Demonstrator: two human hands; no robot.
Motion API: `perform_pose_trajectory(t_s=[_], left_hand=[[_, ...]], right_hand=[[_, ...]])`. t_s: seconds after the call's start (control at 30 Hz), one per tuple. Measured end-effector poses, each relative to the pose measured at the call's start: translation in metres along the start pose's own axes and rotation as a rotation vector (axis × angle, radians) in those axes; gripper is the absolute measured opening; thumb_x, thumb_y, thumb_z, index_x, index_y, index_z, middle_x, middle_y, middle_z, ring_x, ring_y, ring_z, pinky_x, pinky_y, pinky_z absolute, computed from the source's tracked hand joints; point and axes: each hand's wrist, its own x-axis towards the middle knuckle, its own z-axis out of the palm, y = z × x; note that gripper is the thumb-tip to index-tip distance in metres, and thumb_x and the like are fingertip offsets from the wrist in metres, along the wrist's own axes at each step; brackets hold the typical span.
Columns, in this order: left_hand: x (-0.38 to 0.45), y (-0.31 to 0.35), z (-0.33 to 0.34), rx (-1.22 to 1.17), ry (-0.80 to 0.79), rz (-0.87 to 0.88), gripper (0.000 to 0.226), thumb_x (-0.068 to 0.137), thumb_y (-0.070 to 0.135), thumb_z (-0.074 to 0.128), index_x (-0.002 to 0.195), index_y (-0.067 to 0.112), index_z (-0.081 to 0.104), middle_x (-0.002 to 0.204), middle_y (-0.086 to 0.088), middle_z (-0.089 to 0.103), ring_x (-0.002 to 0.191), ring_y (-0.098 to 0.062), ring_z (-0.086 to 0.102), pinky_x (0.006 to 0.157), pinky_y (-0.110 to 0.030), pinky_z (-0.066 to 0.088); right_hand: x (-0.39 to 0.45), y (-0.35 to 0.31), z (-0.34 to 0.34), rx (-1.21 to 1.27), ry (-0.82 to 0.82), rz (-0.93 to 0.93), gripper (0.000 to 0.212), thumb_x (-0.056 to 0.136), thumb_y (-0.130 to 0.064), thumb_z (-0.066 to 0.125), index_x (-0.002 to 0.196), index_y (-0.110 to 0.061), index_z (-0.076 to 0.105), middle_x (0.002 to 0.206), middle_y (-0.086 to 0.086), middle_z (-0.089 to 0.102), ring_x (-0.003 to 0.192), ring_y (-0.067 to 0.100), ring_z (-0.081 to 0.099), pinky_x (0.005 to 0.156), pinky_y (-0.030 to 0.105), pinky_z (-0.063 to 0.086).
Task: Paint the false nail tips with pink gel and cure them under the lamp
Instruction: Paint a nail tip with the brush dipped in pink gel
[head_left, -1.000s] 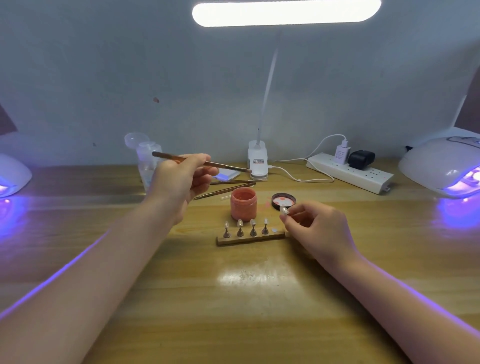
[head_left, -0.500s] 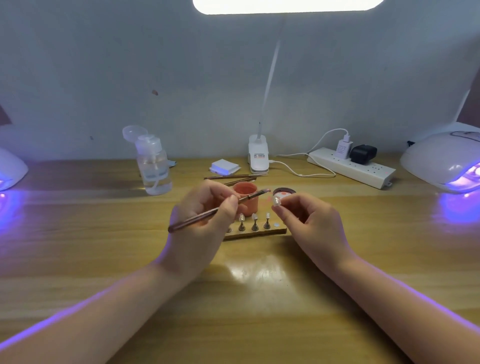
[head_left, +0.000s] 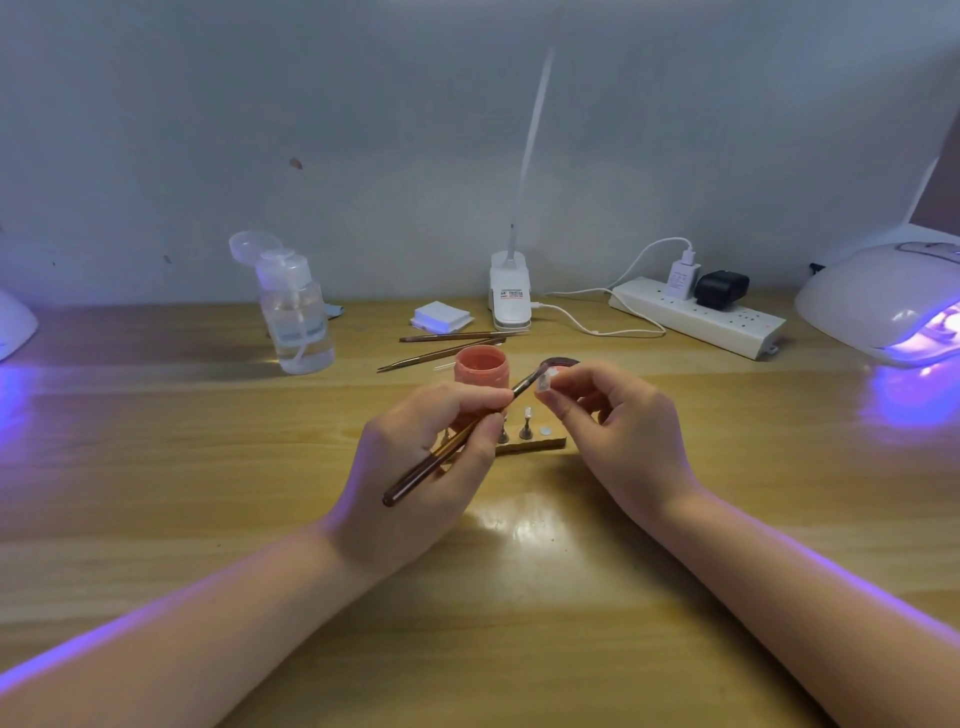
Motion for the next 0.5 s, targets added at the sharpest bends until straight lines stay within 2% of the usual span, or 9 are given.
perform_pose_trajectory(t_s=[0.17, 0.3, 0.43, 0.5], left_hand=[[-0.0005, -0.0014, -0.0011, -0.031, -0.034, 0.006, 0.023, 0.088, 0.018, 0.057, 0.098, 0.004, 0.072, 0.09, -0.003, 0.071, 0.085, -0.015, 0.067, 0.073, -0.033, 0.054], [-0.0031, -0.0011, -0.0027, -0.077, -0.012, -0.014, 0.019, 0.084, 0.018, 0.052, 0.086, 0.007, 0.067, 0.081, -0.001, 0.068, 0.076, -0.016, 0.063, 0.066, -0.03, 0.05], [-0.003, 0.0009, -0.0007, -0.07, 0.03, -0.059, 0.019, 0.088, 0.021, 0.053, 0.098, 0.011, 0.066, 0.087, 0.002, 0.07, 0.083, -0.011, 0.066, 0.072, -0.019, 0.05], [-0.0023, 0.0011, -0.0003, -0.059, 0.017, -0.066, 0.022, 0.09, 0.023, 0.055, 0.103, 0.012, 0.067, 0.091, 0.001, 0.071, 0.086, -0.01, 0.067, 0.074, -0.017, 0.05]], right_hand=[[0.0, 0.0023, 0.0015, -0.013, 0.004, -0.017, 0.005, 0.084, -0.019, 0.073, 0.089, -0.018, 0.072, 0.088, -0.007, 0.071, 0.069, 0.012, 0.061, 0.064, 0.031, 0.05], [0.0004, 0.0039, 0.0025, -0.009, 0.021, -0.022, 0.005, 0.085, -0.026, 0.07, 0.086, -0.021, 0.071, 0.083, -0.009, 0.07, 0.067, 0.009, 0.06, 0.06, 0.023, 0.048], [0.0003, 0.005, 0.0025, 0.004, 0.019, -0.032, 0.004, 0.086, -0.027, 0.07, 0.087, -0.023, 0.071, 0.083, -0.01, 0.07, 0.068, 0.009, 0.06, 0.059, 0.021, 0.048], [0.0001, 0.0046, 0.0024, 0.003, 0.016, -0.049, 0.004, 0.086, -0.027, 0.069, 0.087, -0.024, 0.071, 0.083, -0.009, 0.07, 0.069, 0.008, 0.06, 0.059, 0.02, 0.047]])
